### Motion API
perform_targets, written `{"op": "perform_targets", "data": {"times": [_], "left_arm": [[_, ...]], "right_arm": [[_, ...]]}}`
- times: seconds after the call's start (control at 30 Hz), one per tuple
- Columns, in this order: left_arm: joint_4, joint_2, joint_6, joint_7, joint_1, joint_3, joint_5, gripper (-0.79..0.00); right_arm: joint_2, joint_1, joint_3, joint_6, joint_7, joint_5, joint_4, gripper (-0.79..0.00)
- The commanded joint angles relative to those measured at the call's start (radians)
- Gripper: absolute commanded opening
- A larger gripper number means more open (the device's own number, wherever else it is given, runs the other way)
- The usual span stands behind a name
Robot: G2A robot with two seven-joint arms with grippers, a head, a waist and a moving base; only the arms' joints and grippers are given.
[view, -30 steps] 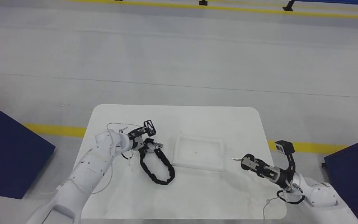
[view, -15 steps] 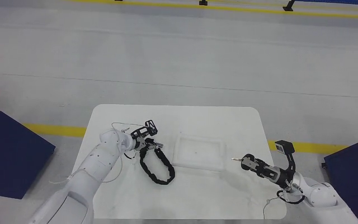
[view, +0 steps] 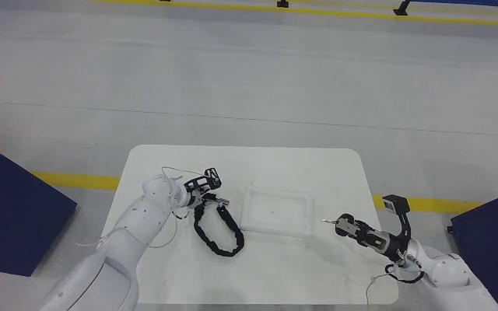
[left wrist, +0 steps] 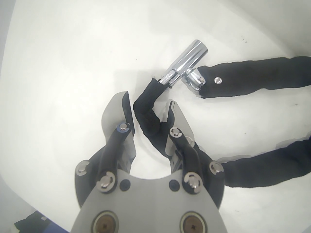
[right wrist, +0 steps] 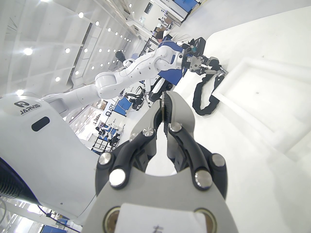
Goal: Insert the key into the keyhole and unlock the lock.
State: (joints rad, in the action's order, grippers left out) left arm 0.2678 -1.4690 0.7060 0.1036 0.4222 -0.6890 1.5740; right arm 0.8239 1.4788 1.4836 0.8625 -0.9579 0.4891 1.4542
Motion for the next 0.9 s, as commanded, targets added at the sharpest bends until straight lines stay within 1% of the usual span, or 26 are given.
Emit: {"op": "perform_targets", "data": {"times": [0.0,0.1,0.13,0.23,0.37,0.57,0.63,0.87], "left_arm": [[-0.010,-0.004,-0.023,0.006,-0.001,-0.005,-0.015,-0.505],[-0.022,-0.010,-0.058,0.016,-0.001,-0.010,-0.032,-0.499],[-0.025,-0.012,-0.064,0.021,0.000,-0.011,-0.038,-0.511],[-0.031,-0.020,-0.069,0.047,0.003,-0.013,-0.052,-0.511],[-0.038,-0.027,-0.020,0.074,0.001,-0.011,-0.065,-0.508],[-0.053,-0.025,0.057,0.062,-0.016,-0.006,-0.062,-0.526],[-0.058,-0.023,0.065,0.055,-0.020,-0.009,-0.068,-0.526],[-0.058,-0.023,0.041,0.063,-0.018,-0.019,-0.095,-0.520]], "right_arm": [[0.000,0.000,0.000,0.000,0.000,0.000,0.000,-0.785],[0.000,0.000,0.000,0.000,0.000,0.000,0.000,-0.785],[0.000,0.000,0.000,0.000,0.000,0.000,0.000,-0.785],[0.000,0.000,0.000,0.000,0.000,0.000,0.000,-0.785],[0.000,0.000,0.000,0.000,0.000,0.000,0.000,-0.785],[0.000,0.000,0.000,0.000,0.000,0.000,0.000,-0.785],[0.000,0.000,0.000,0.000,0.000,0.000,0.000,-0.785],[0.000,0.000,0.000,0.000,0.000,0.000,0.000,-0.785]]}}
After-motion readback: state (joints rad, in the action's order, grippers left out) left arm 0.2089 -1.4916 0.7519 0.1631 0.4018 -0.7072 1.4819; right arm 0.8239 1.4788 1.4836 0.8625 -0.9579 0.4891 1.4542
